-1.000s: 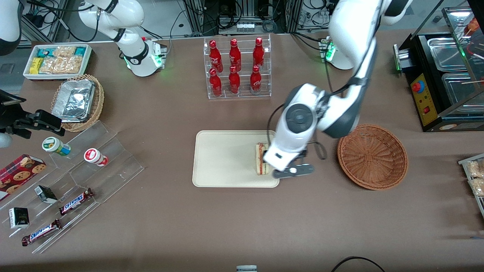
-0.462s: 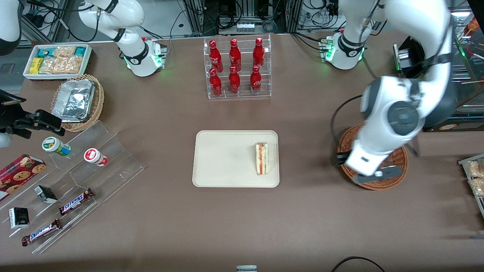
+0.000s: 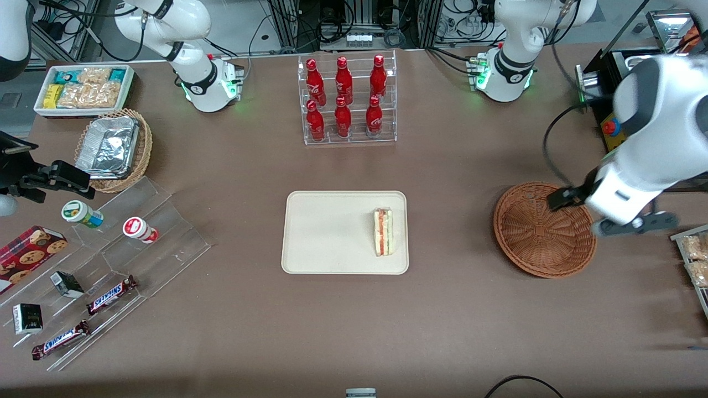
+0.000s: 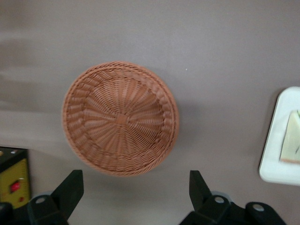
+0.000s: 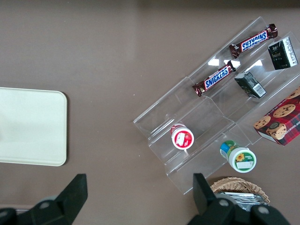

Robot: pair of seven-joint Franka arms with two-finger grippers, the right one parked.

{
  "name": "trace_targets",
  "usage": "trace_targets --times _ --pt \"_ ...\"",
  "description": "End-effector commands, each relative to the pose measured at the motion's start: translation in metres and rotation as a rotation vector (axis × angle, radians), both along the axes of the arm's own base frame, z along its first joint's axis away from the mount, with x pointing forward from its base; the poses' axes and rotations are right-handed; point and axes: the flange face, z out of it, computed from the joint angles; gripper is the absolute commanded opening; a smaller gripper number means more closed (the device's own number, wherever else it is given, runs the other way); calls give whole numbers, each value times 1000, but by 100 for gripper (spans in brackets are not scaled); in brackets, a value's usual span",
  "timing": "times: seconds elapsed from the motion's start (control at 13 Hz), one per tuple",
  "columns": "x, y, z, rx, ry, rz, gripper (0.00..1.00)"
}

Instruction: Place sandwich from basket to tray

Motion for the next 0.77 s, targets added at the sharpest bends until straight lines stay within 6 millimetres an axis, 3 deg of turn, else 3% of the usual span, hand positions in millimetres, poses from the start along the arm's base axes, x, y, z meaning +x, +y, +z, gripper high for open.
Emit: trace_targets --times 0.0,0.31,0.69 --pt "-23 -2 38 1 -40 -100 100" --pt "-45 -4 78 -3 -48 -105 100" --pt "-48 -8 79 -32 -33 -81 100"
